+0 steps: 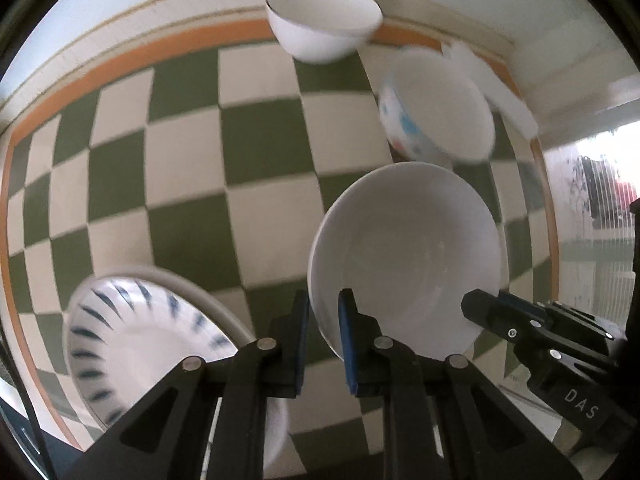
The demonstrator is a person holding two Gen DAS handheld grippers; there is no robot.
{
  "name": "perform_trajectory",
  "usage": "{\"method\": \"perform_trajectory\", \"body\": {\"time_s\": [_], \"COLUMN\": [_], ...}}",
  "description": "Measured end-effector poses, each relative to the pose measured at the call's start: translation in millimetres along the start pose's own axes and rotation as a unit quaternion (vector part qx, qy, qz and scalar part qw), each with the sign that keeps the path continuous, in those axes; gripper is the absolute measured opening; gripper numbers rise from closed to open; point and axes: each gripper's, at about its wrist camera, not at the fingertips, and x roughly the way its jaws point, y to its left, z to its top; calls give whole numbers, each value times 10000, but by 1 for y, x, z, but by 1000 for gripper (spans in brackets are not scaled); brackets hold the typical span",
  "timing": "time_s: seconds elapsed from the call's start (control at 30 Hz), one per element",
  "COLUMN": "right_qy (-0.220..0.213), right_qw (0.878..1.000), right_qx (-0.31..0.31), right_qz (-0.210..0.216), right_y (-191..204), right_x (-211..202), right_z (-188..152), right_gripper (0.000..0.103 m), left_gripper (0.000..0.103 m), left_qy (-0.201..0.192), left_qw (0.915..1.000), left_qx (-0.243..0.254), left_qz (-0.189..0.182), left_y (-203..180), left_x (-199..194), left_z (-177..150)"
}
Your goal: Organize plates and bowls
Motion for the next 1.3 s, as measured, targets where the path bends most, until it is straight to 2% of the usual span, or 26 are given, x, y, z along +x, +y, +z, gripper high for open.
{"method": "perform_trajectory", "body": {"time_s": [0.27, 0.77, 0.9, 1.0, 1.07, 1.1, 1.13, 1.23, 1.3], "right_qy": [236, 466, 579, 653, 605, 510, 461, 243, 56], "right_qw": [9995, 9984, 9980, 9976, 9980, 9986, 9989, 9996, 9998], "right_qx": [191, 241, 225, 240, 194, 159, 129, 130, 137], "right_qz": [-100, -205, -111, 8, 29, 13, 15, 100, 165], "right_y": [-36, -47, -48, -51, -52, -53, -54, -57, -60], "right_x": [8, 33, 31, 21, 7, -4, -10, -33, -44], "right_z": [-41, -47, -45, -41, -37, -32, -27, -5, 13], "right_gripper": [17, 17, 17, 17, 19, 24, 32, 48, 52], "left_gripper": [13, 13, 13, 13, 15, 17, 25, 32, 32], "left_qy": [370, 429, 481, 233, -23, -114, -188, -349, -359], "left_qw": [9989, 9967, 9974, 9988, 9995, 9996, 9997, 9991, 9983], "left_qx": [214, 428, 321, 322, 295, 236, 161, -158, -415], "left_qz": [168, 533, 434, 296, 131, 52, -29, -154, -195], "left_y": [-15, -40, -40, -42, -45, -44, -42, -33, -26], "left_x": [28, 38, 26, -9, -37, -45, -51, -56, -49], "left_z": [-23, -29, -35, -37, -32, -27, -21, 9, 34]}}
